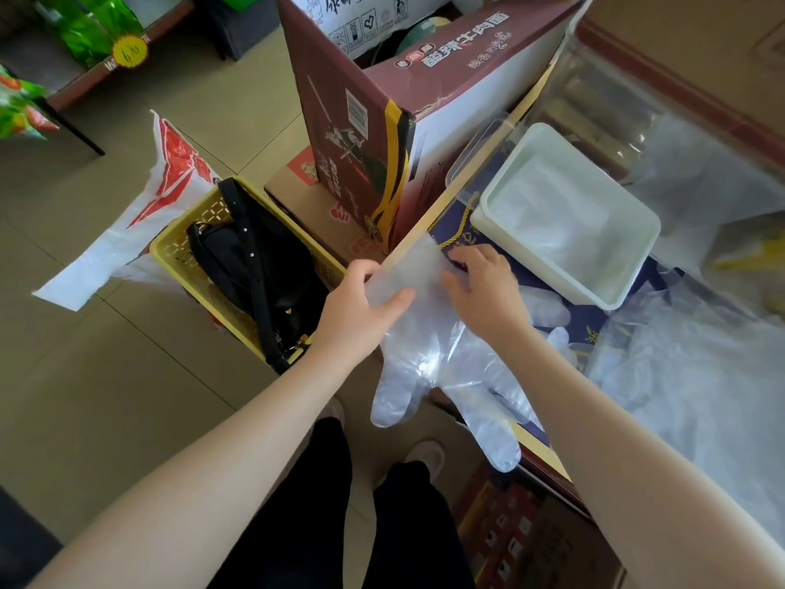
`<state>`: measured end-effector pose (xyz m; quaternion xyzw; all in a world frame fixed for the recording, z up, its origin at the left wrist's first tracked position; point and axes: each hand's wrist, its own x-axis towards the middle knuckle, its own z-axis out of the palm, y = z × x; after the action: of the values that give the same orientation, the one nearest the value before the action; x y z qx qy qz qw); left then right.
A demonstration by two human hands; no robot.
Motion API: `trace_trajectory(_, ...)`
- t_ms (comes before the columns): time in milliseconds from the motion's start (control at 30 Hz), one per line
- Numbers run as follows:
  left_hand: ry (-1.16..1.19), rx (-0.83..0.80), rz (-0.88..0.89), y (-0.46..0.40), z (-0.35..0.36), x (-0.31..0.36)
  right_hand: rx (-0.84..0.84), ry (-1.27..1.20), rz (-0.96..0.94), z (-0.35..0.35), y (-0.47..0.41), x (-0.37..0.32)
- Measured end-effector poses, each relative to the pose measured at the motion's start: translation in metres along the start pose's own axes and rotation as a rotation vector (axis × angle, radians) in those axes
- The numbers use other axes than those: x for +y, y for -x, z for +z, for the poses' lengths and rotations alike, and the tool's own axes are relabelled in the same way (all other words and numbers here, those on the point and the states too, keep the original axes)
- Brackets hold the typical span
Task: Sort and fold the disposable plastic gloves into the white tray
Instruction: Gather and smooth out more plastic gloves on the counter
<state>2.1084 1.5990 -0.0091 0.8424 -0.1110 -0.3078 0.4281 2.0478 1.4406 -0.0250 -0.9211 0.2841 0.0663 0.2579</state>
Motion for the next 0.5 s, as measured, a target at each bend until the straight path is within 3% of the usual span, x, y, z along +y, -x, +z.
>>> trace_trajectory(67,0.057,-0.049,-0.008,-0.004,-0.004,0.002,0.038,0.17,-0.019,-0.003,0.012,0.011)
trace_trajectory(200,-0.079,-0.208,0.036,-0.009,-0.01,0.002,0.005,0.327,0.032,-0.006,0.031,0.033)
trace_trajectory(400,-0.151,-0.306,-0.001,-0.019,-0.013,0.021,-0.067,0.305,0.026,-0.009,0.039,0.05)
trace_trajectory(500,-0.337,-0.292,0.062,-0.027,-0.009,0.034,-0.074,0.379,0.054,-0.007,0.042,0.054)
